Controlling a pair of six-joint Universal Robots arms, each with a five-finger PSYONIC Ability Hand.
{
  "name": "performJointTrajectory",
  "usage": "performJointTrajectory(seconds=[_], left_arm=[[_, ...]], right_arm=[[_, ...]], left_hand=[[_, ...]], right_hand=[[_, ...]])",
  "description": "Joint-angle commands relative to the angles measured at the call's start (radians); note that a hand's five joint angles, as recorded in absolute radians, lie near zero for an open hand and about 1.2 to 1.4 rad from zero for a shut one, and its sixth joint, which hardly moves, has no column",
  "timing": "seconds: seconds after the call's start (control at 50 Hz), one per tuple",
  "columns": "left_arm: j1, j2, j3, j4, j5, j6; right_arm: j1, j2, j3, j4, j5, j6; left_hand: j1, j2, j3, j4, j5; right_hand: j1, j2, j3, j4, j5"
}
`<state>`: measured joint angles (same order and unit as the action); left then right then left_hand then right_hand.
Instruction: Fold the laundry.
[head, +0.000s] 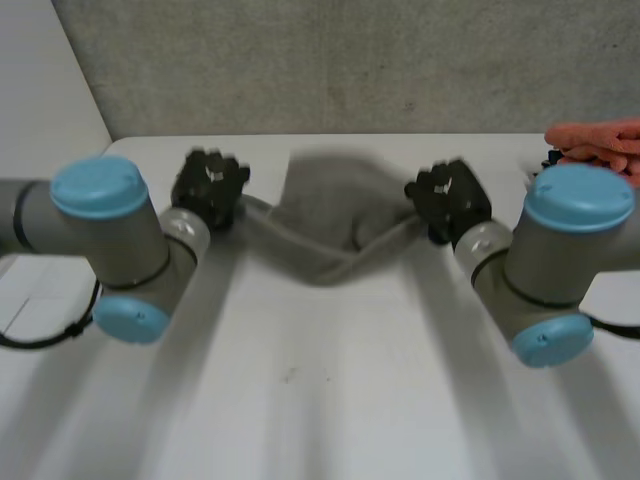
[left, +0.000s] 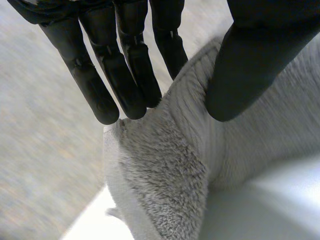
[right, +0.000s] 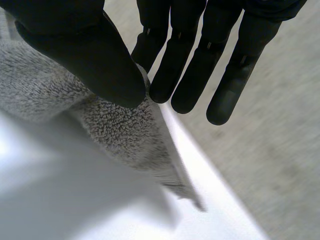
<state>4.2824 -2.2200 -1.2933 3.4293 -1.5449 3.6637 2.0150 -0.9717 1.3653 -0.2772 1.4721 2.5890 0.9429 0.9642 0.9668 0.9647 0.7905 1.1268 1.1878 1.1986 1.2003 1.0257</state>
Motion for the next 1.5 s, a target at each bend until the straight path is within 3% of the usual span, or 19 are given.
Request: performJointTrajectory(seconds=[0.02,0.1,0.28,0.44,0.7,0.86,0.92,1.0,1.1,1.3,1.42,1.5], left_arm=[[-0.004,0.058,-0.176,-0.024,-0.003,0.012],[0.007,0.196,-0.271,-0.033,0.006,0.032],[0.025,0.405,-0.428,-0.028,0.023,0.029],[0.103,0.398,-0.472,-0.053,0.147,0.025],[0.109,0.228,-0.429,-0.059,0.143,-0.024],[0.112,0.053,-0.296,-0.019,0.031,-0.019],[0.103,0.016,-0.265,-0.01,-0.014,-0.019],[0.108,0.033,-0.258,0.007,-0.026,-0.017],[0.106,0.21,-0.287,-0.004,-0.052,-0.017],[0.099,0.787,-0.336,-0.099,-0.046,-0.013],[0.102,0.826,-0.287,-0.222,-0.011,-0.013],[0.1,0.693,-0.282,-0.251,-0.012,-0.008]], right_arm=[[-0.007,0.015,0.072,0.081,-0.004,-0.001],[-0.006,-0.01,0.109,0.107,-0.009,0.0],[-0.006,-0.099,0.182,0.121,-0.019,0.002],[-0.021,-0.11,0.207,0.121,-0.039,0.003],[-0.021,-0.108,0.222,0.121,-0.042,0.002],[-0.024,-0.108,0.235,0.121,-0.041,0.0],[-0.039,-0.111,0.236,0.121,-0.041,0.002],[-0.062,-0.146,0.235,0.134,-0.039,-0.003],[-0.099,-0.264,0.21,0.229,-0.041,-0.015],[-0.13,-0.574,-0.043,0.561,-0.039,-0.136],[-0.133,-0.589,-0.152,0.683,-0.049,-0.145],[-0.113,-0.484,-0.158,0.711,-0.041,-0.161]], left_hand=[[-0.291,-0.313,-0.315,-0.313,-0.314],[-0.45,-0.472,-0.474,-0.472,-0.472],[-0.462,-0.484,-0.486,-0.484,-0.484],[-0.433,-0.454,-0.457,-0.455,-0.455],[-0.357,-0.378,-0.381,-0.378,-0.379],[-0.049,-0.07,-0.073,-0.071,-0.071],[0.417,0.396,0.393,0.395,0.395],[0.453,0.432,0.43,0.432,0.431],[0.453,0.432,0.43,0.432,0.431],[0.453,0.432,0.43,0.432,0.431],[0.453,0.432,0.43,0.432,0.431],[0.453,0.432,0.43,0.432,0.431]], right_hand=[[0.269,0.209,0.198,0.196,0.196],[0.269,0.209,0.198,0.196,0.196],[0.269,0.209,0.198,0.196,0.196],[0.269,0.209,0.198,0.196,0.196],[0.269,0.209,0.198,0.196,0.196],[0.269,0.209,0.198,0.196,0.196],[0.269,0.209,0.198,0.196,0.196],[0.269,0.209,0.198,0.196,0.196],[0.269,0.209,0.198,0.196,0.196],[0.269,0.209,0.198,0.196,0.196],[0.269,0.209,0.198,0.196,0.196],[0.269,0.209,0.198,0.196,0.196]])
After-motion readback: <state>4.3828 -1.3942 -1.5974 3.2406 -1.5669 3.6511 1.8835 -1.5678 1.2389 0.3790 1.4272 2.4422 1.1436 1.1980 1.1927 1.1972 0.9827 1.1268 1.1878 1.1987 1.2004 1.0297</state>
